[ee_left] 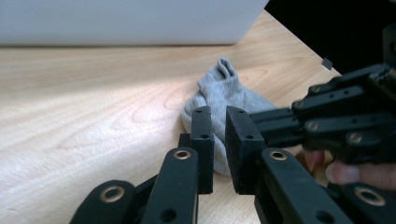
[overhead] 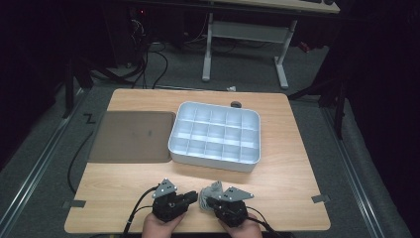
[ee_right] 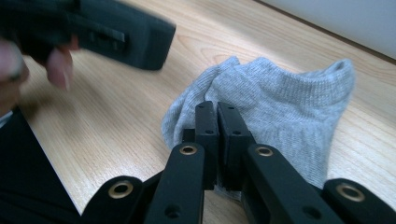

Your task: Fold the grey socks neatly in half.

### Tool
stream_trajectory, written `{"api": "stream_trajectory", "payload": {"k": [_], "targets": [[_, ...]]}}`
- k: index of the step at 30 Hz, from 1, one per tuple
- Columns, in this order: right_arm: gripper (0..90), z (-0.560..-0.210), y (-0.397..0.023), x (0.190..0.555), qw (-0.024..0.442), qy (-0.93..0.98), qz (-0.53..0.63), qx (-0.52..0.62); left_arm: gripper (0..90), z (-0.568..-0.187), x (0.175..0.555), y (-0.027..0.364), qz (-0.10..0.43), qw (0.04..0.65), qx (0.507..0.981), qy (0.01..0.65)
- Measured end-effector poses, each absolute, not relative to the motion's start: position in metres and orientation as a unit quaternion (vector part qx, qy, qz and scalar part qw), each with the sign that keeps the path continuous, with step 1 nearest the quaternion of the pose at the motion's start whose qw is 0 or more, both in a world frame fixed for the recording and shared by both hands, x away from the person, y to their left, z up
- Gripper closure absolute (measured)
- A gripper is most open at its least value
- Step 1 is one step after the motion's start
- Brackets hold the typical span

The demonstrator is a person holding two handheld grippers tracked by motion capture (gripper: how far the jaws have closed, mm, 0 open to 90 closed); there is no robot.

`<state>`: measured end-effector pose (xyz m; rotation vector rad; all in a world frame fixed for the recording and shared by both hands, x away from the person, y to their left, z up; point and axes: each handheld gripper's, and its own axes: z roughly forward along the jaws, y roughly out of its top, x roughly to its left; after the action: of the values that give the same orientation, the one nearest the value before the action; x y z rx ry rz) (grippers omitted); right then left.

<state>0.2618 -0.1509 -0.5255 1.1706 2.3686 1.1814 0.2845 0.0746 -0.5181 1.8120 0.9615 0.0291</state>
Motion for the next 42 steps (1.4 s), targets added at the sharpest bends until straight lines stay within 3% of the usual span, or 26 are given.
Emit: {"api": "stream_trajectory", "payload": {"k": [10, 19, 23, 27, 32, 42], "targets": [[82.5, -0.527, -0.149, 0.258, 0.132, 0.815, 0.409, 0.388, 89.8, -0.528, 0.289, 0.053, 0.022, 0.500, 0.774, 0.387], [72.0, -0.507, -0.163, 0.248, 0.133, 0.798, 0.440, 0.390, 90.0, -0.532, 0.287, 0.050, 0.021, 0.494, 0.779, 0.385], [74.1, -0.492, -0.190, 0.248, 0.170, 0.770, 0.453, 0.417, 89.8, -0.532, 0.286, 0.048, 0.021, 0.494, 0.780, 0.383], [78.5, -0.507, -0.212, 0.260, 0.163, 0.752, 0.428, 0.474, 89.8, -0.532, 0.286, 0.047, 0.020, 0.492, 0.782, 0.382], [79.1, -0.521, -0.209, 0.264, 0.124, 0.757, 0.425, 0.481, 89.9, -0.533, 0.285, 0.046, 0.021, 0.492, 0.782, 0.381], [78.9, -0.519, -0.195, 0.258, 0.141, 0.768, 0.425, 0.458, 89.9, -0.533, 0.285, 0.046, 0.022, 0.491, 0.784, 0.380]]}}
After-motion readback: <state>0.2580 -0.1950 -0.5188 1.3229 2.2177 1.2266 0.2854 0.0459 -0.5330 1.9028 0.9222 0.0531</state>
